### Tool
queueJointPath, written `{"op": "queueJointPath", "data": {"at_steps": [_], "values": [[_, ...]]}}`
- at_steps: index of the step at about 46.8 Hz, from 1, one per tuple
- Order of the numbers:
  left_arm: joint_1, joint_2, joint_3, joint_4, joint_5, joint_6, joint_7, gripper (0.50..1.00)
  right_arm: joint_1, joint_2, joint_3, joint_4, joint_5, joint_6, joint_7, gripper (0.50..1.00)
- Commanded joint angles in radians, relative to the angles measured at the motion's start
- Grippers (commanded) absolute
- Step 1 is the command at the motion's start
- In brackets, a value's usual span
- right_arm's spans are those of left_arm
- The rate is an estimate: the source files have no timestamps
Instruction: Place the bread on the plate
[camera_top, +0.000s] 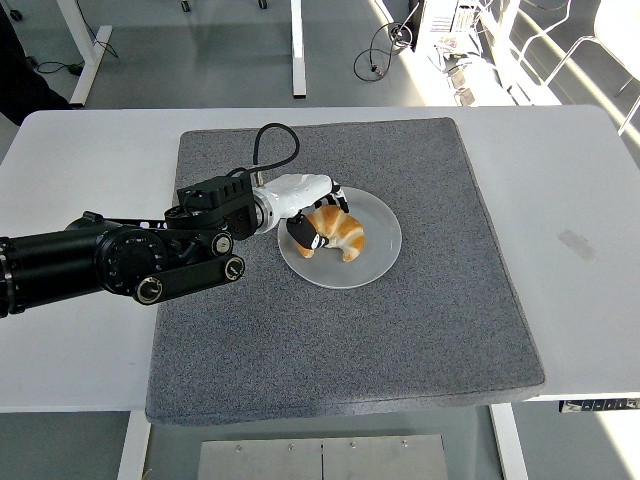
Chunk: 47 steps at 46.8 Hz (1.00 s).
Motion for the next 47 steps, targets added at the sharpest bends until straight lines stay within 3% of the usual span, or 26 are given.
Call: {"op": "queueJointPath", "data": {"at_steps": [1,12,30,47], "values": [[0.0,0.0,-0.003,-0.002,-0.001,-0.001,-0.008,0.948,0.0,0.0,-0.001,0.0,0.0,0.0,0.0,1.0],[0.0,0.008,-0.018,-0.005,-0.006,-0.001,-0.009,0.963,0.0,0.0,0.0,0.0,0.0,0.0,0.0,1.0],[0.003,0.074,-0.251,-0.014,-0.144,0.007,-0.014,0.963,0.0,0.0,-0.001,0.0,0.0,0.0,0.0,1.0],[0.13,0.204,-0.47,-0.003,-0.389,0.025,-0.14,0.963,0.0,0.0,0.0,0.0,0.0,0.0,0.002,1.0]]}}
